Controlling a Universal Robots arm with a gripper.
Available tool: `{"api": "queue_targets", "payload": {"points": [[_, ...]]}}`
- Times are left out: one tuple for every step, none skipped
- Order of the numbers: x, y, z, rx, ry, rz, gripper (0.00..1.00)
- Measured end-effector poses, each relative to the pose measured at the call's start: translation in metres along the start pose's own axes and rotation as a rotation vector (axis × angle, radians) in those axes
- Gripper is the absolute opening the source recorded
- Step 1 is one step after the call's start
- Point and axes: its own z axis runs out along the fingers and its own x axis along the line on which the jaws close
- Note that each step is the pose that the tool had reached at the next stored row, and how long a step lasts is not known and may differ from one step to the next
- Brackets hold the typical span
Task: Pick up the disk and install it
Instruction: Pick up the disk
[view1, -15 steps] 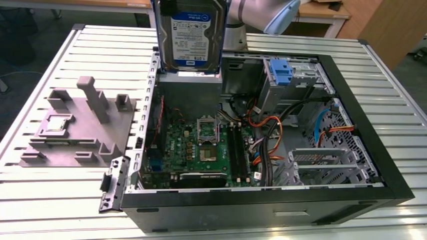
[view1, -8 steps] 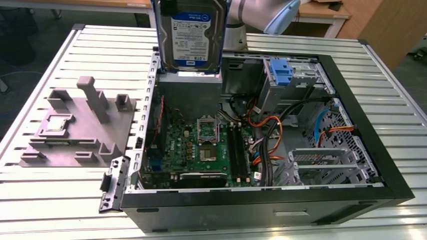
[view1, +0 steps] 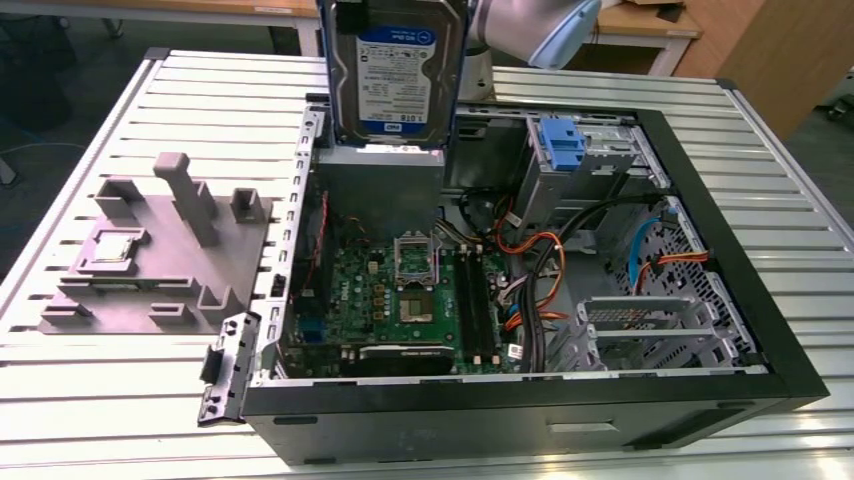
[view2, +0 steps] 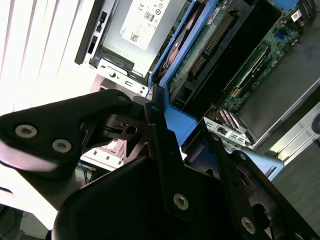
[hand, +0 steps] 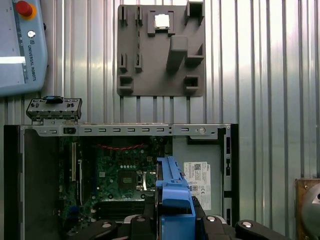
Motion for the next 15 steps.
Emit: {"api": "queue_targets", "payload": {"points": [[0.0003,-0.0004,0.0002,0.0000,0.0000,0.000,0.36],[0.0006,-0.0010,0.0005,0.0001,-0.0001,0.000,0.36],[0.0010,-0.0017,0.0007,0.0000,0.0000,0.000,0.36],[0.0015,-0.0025,0.0009,0.0000,-0.0001,0.000,0.36],[0.0015,-0.0043,0.0010,0.0000,-0.0001,0.000,0.36],[0.0016,-0.0063,0.0012,0.0001,-0.0001,0.000,0.36],[0.0017,-0.0080,0.0014,0.0000,-0.0001,0.000,0.36],[0.0018,-0.0099,0.0016,0.0001,-0.0001,0.000,0.36],[0.0019,-0.0122,0.0018,0.0000,-0.0001,0.000,0.36],[0.0020,-0.0146,0.0019,0.0000,0.0000,0.000,0.36],[0.0020,-0.0165,0.0020,0.0000,0.0000,0.000,0.36],[0.0019,-0.0179,0.0022,0.0001,-0.0002,0.000,0.36],[0.0019,-0.0191,0.0024,0.0001,-0.0001,0.000,0.36],[0.0019,-0.0198,0.0025,0.0001,-0.0002,0.000,0.36],[0.0019,-0.0205,0.0027,0.0001,-0.0001,0.000,0.36]]}}
